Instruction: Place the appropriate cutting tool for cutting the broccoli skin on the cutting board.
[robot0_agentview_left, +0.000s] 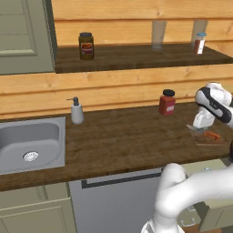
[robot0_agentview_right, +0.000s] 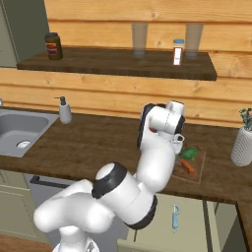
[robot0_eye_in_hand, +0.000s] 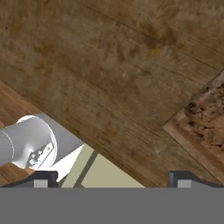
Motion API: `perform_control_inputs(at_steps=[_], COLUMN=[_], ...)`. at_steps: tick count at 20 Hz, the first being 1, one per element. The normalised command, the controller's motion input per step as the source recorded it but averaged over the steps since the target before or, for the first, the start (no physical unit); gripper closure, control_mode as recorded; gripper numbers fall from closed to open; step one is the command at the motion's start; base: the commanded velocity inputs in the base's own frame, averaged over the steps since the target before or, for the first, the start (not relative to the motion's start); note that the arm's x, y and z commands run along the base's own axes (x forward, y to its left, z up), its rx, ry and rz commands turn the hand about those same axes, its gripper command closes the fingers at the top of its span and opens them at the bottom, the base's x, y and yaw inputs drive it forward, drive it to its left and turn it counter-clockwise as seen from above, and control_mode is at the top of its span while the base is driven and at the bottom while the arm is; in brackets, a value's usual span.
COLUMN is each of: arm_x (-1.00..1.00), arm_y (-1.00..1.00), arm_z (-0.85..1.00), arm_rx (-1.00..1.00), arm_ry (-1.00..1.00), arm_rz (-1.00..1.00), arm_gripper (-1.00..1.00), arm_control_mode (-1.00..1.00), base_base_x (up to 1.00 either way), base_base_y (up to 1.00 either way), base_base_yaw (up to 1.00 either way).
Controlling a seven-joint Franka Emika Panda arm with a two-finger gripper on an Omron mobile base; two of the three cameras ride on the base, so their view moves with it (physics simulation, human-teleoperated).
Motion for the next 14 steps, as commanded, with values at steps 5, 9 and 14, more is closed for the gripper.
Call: perform_control_inputs(at_steps=[5,9,14], arm_x=[-0.09,-0.13,-0.2], arm_y=[0.74,0.75,0.77], arm_z=[0.01,0.1,0.16], arm_rx=[0.0,0.0,-0.01], arm_ry=[-0.07,-0.09,-0.11], arm_rz=[0.0,0.0,0.0], arm_gripper=[-1.0,-1.0,-1.0], arm_control_mode=[-1.0,-1.0,-1.0], base_base_x=[0.0,0.0,0.0], base_base_y=[0.0,0.0,0.0], base_base_yaw=[0.0,0.0,0.0])
